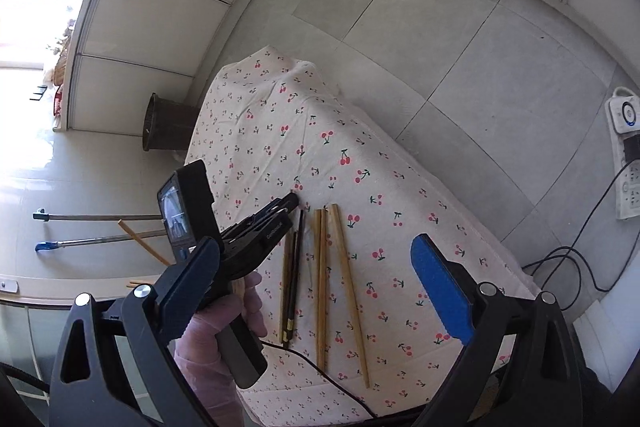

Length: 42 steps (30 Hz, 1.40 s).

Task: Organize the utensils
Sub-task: 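Lower both tools to the loose chopsticks and close each on one chopstick, then lift both held chopsticks upright and carry them over the pink holder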

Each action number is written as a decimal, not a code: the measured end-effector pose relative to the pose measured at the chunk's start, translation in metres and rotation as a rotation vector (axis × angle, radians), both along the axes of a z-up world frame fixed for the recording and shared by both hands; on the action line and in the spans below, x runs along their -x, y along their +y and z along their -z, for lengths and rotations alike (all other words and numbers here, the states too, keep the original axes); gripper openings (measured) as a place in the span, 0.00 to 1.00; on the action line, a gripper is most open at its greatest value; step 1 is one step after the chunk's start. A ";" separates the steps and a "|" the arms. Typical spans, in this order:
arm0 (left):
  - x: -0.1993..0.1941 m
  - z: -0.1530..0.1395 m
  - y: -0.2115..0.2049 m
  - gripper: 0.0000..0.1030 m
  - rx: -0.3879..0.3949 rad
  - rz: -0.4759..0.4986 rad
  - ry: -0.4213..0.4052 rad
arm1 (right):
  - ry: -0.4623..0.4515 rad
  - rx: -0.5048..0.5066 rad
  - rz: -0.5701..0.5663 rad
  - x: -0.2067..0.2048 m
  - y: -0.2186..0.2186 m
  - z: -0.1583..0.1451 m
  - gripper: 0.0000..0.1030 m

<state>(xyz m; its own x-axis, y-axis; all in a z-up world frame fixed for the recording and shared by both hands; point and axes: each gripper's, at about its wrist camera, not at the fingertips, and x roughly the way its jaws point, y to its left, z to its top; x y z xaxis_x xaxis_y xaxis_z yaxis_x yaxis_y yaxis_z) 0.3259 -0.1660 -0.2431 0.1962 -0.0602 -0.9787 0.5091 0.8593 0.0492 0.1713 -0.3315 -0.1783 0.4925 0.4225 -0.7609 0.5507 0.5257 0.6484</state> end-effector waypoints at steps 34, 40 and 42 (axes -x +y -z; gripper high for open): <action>0.220 -0.196 0.214 0.04 0.388 -0.177 -0.575 | 0.054 0.437 -0.254 -0.042 0.111 0.069 0.07; 0.221 -0.209 0.229 0.04 0.447 -0.211 -0.596 | -0.121 0.466 -0.287 -0.003 0.126 0.007 0.07; 0.222 -0.212 0.231 0.04 0.453 -0.215 -0.608 | -0.197 0.486 -0.304 0.013 0.131 -0.019 0.07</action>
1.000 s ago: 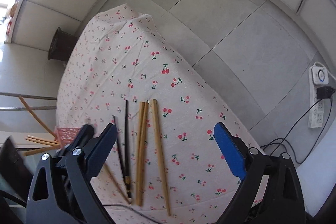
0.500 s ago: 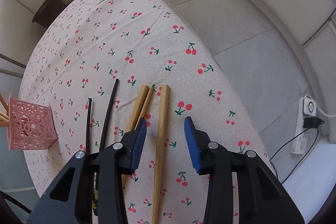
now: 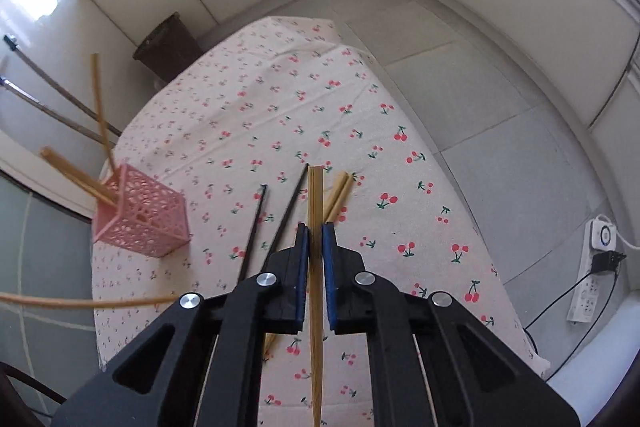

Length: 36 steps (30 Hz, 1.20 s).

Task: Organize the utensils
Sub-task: 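Lift both held chopsticks upright and carry them over the pink holder, then open both tools to drop the chopsticks into the holder and withdraw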

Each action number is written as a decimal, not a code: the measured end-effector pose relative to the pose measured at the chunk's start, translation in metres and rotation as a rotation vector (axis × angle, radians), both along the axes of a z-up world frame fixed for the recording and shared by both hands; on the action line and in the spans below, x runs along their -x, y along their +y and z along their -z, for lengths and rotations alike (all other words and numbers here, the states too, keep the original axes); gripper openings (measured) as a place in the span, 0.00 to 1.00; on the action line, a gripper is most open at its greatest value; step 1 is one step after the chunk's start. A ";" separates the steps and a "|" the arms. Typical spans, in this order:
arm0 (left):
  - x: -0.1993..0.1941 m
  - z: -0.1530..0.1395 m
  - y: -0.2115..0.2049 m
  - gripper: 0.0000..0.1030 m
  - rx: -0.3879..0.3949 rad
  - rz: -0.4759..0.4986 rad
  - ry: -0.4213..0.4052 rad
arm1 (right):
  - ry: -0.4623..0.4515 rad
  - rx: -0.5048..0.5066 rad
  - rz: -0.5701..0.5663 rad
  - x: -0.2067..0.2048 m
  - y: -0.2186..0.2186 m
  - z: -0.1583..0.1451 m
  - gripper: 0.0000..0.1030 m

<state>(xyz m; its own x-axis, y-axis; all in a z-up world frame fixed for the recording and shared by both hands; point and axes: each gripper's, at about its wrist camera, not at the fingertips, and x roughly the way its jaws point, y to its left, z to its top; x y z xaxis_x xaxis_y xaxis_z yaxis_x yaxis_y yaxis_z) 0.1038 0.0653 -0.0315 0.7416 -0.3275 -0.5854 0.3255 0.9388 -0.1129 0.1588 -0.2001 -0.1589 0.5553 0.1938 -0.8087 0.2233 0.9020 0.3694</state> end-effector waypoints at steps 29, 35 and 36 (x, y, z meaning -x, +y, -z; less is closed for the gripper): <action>-0.072 -0.078 0.029 0.04 0.143 -0.260 -0.177 | -0.534 -0.135 -0.185 -0.020 0.057 -0.218 0.07; -0.090 -0.053 0.047 0.39 0.168 -0.358 -0.086 | -0.507 -0.103 -0.185 -0.039 0.067 -0.201 0.07; -0.086 -0.057 0.052 0.47 0.182 -0.378 -0.102 | -0.502 -0.097 -0.182 -0.042 0.068 -0.198 0.07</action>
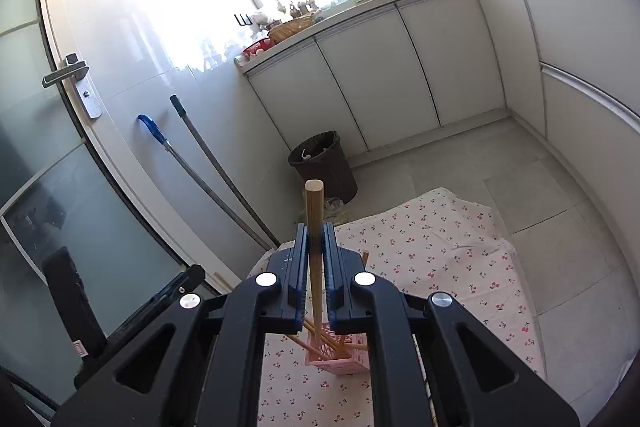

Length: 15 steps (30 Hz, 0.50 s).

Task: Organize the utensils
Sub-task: 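Open both tools to drop the chopsticks into the holder and withdraw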

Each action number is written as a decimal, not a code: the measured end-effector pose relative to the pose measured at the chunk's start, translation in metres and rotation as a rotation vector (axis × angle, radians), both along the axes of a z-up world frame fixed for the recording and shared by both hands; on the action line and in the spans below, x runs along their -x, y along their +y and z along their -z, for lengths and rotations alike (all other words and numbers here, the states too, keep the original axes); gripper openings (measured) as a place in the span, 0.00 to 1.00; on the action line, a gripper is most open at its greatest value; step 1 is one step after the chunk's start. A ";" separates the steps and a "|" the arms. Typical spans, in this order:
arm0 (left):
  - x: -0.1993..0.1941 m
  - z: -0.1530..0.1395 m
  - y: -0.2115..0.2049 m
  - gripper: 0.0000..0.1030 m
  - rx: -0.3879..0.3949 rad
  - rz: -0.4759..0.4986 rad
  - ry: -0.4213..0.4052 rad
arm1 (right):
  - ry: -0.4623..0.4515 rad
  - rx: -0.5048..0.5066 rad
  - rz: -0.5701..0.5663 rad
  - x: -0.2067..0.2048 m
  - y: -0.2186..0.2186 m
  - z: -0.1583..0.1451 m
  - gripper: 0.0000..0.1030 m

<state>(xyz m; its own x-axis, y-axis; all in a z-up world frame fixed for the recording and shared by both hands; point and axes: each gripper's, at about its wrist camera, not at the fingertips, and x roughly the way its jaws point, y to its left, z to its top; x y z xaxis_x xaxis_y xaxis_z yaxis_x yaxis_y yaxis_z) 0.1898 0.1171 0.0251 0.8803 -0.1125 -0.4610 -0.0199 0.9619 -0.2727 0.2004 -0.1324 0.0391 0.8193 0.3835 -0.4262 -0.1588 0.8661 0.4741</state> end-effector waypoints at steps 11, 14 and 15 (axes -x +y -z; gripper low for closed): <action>0.022 -0.005 0.026 0.69 0.043 -0.074 -0.034 | 0.042 0.054 0.026 -0.021 0.030 0.025 0.07; 0.021 0.000 0.027 0.69 0.033 -0.078 -0.014 | 0.046 0.064 0.028 -0.030 0.045 0.034 0.07; 0.019 0.002 0.025 0.69 0.025 -0.075 -0.007 | 0.042 0.056 0.021 -0.034 0.049 0.038 0.08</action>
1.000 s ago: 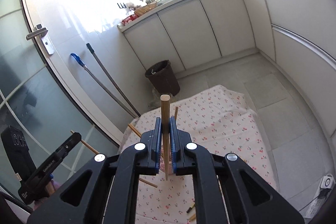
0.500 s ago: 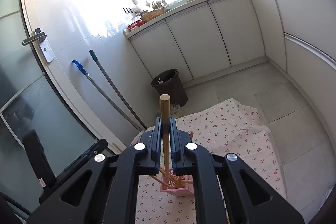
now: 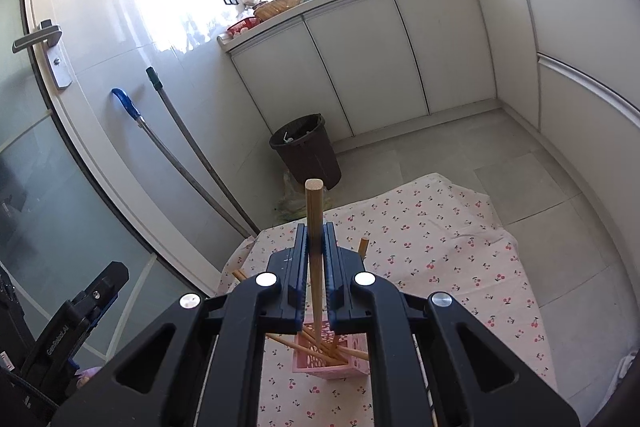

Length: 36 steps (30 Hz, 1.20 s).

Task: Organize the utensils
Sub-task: 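Open both tools to drop the chopsticks into the holder and withdraw, then lower both tools to the last chopsticks and close each on one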

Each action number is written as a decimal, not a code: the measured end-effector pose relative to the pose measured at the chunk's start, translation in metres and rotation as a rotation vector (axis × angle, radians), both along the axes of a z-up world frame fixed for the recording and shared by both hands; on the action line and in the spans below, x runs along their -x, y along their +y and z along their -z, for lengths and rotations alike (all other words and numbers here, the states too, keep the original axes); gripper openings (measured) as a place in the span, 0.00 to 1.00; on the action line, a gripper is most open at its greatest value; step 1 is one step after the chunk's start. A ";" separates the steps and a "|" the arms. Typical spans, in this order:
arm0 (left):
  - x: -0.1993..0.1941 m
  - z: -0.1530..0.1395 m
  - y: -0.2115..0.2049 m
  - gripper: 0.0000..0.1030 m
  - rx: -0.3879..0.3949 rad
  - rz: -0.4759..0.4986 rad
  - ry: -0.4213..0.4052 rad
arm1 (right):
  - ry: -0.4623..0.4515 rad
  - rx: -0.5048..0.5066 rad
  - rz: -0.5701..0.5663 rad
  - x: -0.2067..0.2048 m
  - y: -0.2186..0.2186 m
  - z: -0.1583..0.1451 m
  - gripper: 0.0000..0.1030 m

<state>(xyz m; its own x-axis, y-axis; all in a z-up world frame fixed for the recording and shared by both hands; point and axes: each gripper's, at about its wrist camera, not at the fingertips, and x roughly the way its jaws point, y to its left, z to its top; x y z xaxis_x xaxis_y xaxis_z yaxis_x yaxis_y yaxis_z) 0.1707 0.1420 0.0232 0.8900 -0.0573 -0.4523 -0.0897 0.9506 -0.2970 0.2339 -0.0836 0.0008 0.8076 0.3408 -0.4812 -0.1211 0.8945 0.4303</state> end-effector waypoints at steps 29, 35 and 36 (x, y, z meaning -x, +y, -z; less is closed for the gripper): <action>0.016 0.036 -0.047 0.90 -0.189 0.034 0.112 | 0.196 0.006 0.130 0.056 -0.100 0.044 0.80; 0.006 0.100 -0.081 0.93 -0.201 0.162 0.371 | 0.343 0.032 0.168 0.067 -0.129 0.081 0.86; 0.003 0.116 -0.090 0.93 -0.182 0.204 0.426 | 0.372 0.010 0.172 0.068 -0.136 0.087 0.86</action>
